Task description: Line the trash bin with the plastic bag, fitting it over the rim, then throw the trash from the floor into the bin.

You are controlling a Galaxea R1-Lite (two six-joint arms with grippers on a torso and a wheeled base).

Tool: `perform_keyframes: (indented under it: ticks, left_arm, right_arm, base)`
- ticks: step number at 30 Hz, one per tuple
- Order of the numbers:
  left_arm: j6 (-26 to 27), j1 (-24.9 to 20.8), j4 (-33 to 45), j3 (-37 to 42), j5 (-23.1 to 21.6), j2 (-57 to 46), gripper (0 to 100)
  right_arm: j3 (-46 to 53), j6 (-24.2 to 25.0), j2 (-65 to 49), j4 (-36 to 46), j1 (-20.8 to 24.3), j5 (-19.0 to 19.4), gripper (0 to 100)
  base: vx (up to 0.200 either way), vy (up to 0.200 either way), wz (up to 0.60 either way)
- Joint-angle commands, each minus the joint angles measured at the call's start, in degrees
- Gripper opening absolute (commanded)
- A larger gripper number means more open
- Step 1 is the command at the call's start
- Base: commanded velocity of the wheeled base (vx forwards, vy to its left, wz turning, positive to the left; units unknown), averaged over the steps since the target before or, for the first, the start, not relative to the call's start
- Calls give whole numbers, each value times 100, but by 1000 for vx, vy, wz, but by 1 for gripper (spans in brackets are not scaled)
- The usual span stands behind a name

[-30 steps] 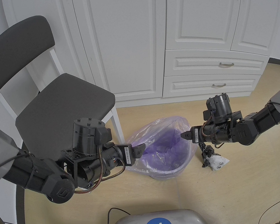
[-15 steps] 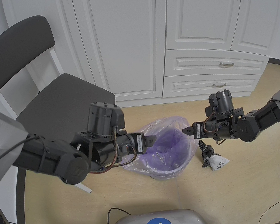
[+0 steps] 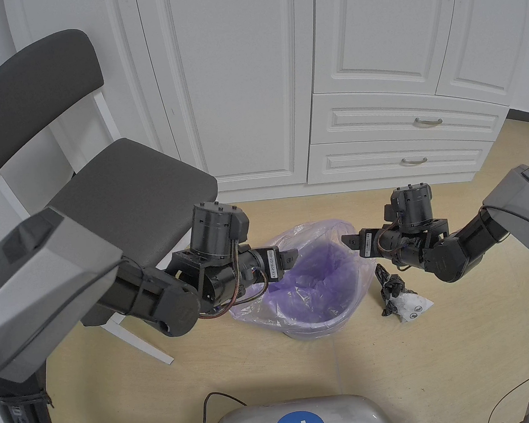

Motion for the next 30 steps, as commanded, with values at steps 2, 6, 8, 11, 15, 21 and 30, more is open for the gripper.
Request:
perform_keyframes:
  ticks: [2,6,8,11,15,21,30]
  left_arm:
    - [16,76,-126,-154,32,729,100]
    - [175,41,-179,-171,59,1019,100]
    - [315,41,-276,-198,120,1142,100]
    - [429,50,-583,-365,560,1414,100]
    - [561,59,-627,-400,850,1590,100]
    - [535,146,-548,-1006,1360,1924,100]
    - [412,454,-539,-1701,1535,2249,100]
  right_arm:
    - [-291,15,644,-31,-204,-29,100]
    - [-713,208,1136,-31,-335,-21,100]
    - [-871,384,1294,-40,-335,-29,100]
    - [-1152,727,1514,-40,-344,-47,100]
    - [-1266,806,1540,-40,-450,-38,100]
    - [-1345,824,1619,-119,-467,-29,100]
    - [-1688,885,1988,-277,-502,-73,100]
  base:
    - [0,0,0]
    - [0,0,0]
    - [0,0,0]
    - [0,0,0]
    - [0,0,0]
    - [0,0,0]
    - [0,0,0]
